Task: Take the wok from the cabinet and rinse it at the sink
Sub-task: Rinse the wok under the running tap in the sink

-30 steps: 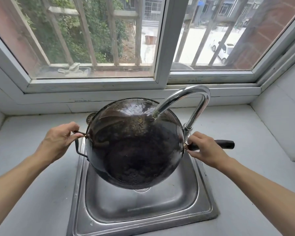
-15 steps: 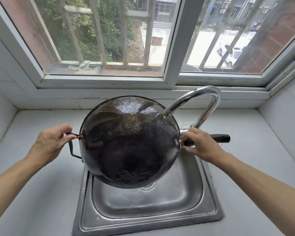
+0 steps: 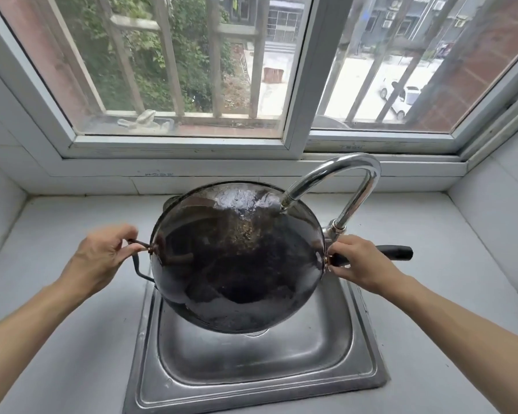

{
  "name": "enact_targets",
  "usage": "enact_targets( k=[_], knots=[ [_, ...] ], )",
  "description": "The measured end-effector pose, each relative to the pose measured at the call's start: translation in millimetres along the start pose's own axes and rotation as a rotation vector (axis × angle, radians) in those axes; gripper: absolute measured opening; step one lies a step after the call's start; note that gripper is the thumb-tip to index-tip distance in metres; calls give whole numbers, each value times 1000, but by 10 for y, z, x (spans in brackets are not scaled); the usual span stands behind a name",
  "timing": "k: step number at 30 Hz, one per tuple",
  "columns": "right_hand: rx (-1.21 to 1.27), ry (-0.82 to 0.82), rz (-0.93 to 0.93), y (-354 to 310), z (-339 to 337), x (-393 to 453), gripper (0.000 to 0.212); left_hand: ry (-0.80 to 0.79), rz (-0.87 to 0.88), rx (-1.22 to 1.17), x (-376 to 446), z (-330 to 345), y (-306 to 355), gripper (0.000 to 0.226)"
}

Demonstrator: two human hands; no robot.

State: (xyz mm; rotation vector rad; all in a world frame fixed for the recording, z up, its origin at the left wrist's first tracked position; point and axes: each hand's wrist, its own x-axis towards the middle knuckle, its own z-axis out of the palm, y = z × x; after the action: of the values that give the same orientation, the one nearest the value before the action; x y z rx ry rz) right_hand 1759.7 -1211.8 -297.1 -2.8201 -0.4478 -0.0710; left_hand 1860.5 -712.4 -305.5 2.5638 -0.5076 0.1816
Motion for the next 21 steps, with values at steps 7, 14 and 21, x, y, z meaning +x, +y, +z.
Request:
enact_targets(
  k=[7,14,21],
  knots=[
    [-34,-43,-6,8,13,-191,26,-26,40,28,-160,107,57,23],
    [-180,-72,-32,-1,22,-336,34,36,395,290,-411,93,-17,29],
    [-267,4,-81,-158,-136,-483,38,172,634,509,-525,-60,87,27]
  ],
)
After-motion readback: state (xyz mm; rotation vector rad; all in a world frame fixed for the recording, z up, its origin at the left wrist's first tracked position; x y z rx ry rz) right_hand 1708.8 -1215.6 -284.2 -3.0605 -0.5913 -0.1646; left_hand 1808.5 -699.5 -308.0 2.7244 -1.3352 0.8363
